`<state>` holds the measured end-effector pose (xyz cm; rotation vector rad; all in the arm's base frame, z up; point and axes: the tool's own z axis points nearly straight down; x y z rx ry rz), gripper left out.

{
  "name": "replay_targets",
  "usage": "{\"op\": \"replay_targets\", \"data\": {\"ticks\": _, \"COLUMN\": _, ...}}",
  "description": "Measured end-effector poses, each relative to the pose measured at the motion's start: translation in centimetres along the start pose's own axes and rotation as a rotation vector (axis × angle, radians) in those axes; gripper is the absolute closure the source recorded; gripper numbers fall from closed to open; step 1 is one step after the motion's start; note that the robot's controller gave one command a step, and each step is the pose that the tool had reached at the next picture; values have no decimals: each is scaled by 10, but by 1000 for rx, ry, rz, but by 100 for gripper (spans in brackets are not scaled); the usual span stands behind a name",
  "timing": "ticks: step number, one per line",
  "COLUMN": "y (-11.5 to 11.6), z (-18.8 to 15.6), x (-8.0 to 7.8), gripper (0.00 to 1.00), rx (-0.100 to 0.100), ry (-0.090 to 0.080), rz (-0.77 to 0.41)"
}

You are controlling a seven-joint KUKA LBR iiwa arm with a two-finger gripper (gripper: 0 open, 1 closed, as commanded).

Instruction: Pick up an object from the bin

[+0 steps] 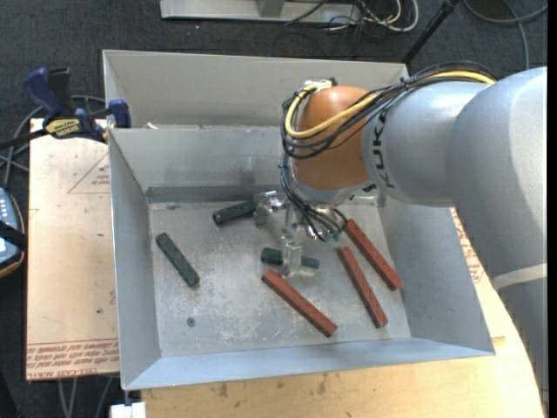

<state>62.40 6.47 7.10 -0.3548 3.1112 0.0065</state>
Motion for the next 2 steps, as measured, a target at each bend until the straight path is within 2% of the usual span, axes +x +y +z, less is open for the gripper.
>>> {"op": "replay_targets", "data": {"ticks": 1, "y": -5, "z": -1, "x": 3, "gripper": 100, "rx": 2, "ry": 6, "rz": 8}}
{"op": "replay_targets", "data": {"ticks": 2, "y": -25, "z": -140, "x": 19, "gripper": 100, "rx": 4, "ry": 1, "rz": -334}}
